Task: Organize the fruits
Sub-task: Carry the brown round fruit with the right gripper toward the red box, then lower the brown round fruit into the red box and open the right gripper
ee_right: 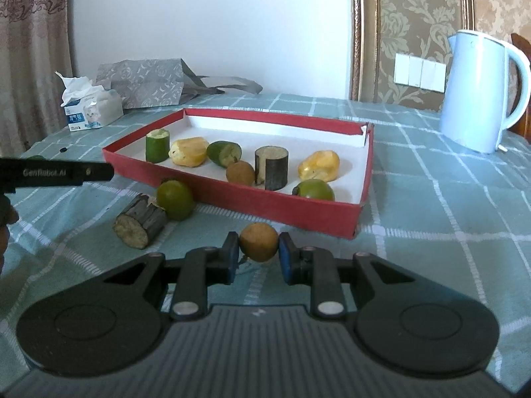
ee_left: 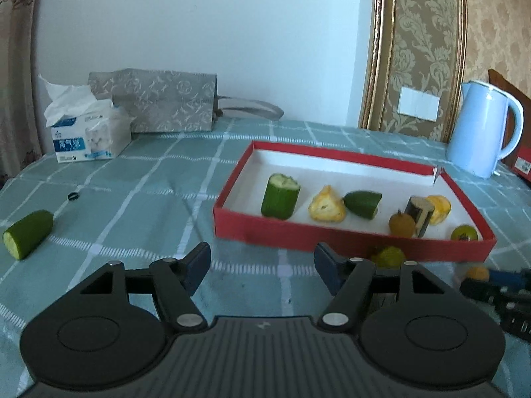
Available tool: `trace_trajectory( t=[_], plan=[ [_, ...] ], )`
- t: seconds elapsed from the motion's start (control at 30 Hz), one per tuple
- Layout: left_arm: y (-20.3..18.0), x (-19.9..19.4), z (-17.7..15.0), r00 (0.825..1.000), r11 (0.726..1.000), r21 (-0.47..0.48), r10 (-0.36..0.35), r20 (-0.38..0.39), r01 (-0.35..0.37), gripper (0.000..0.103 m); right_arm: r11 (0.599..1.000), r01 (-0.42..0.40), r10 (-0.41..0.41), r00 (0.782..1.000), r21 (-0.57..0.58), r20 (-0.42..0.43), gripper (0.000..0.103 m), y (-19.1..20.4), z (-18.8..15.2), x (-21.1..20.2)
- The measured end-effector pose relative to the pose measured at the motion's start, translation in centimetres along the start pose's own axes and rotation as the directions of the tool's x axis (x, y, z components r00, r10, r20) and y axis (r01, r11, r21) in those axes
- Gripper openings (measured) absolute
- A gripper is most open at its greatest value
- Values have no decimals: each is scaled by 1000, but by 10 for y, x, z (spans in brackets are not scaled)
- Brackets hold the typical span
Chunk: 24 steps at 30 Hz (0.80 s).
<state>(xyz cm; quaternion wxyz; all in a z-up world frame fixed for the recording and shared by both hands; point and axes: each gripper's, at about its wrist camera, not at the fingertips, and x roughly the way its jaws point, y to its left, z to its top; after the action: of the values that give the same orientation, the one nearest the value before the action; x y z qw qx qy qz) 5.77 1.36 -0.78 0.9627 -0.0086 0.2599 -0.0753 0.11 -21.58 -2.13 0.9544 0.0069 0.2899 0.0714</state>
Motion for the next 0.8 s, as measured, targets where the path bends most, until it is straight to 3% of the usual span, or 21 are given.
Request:
trace_trajectory(
  t=[0.2, 0.5, 0.8],
  plan=[
    [-2, -2, -5, 1000, 1000, 25, 14, -9, -14, 69, 1000, -4, 4, 1000, 9, 21, 24, -2, 18, -2],
    [1, 8, -6, 998, 999, 19, 31, -58, -30, 69, 997, 75, -73, 993, -21, 96, 24, -4, 90, 36],
    [7, 17, -5, 994, 999, -8, 42, -104, -43, 69, 990, 141, -141, 990, 17, 2, 24, -14, 118, 120]
  ],
)
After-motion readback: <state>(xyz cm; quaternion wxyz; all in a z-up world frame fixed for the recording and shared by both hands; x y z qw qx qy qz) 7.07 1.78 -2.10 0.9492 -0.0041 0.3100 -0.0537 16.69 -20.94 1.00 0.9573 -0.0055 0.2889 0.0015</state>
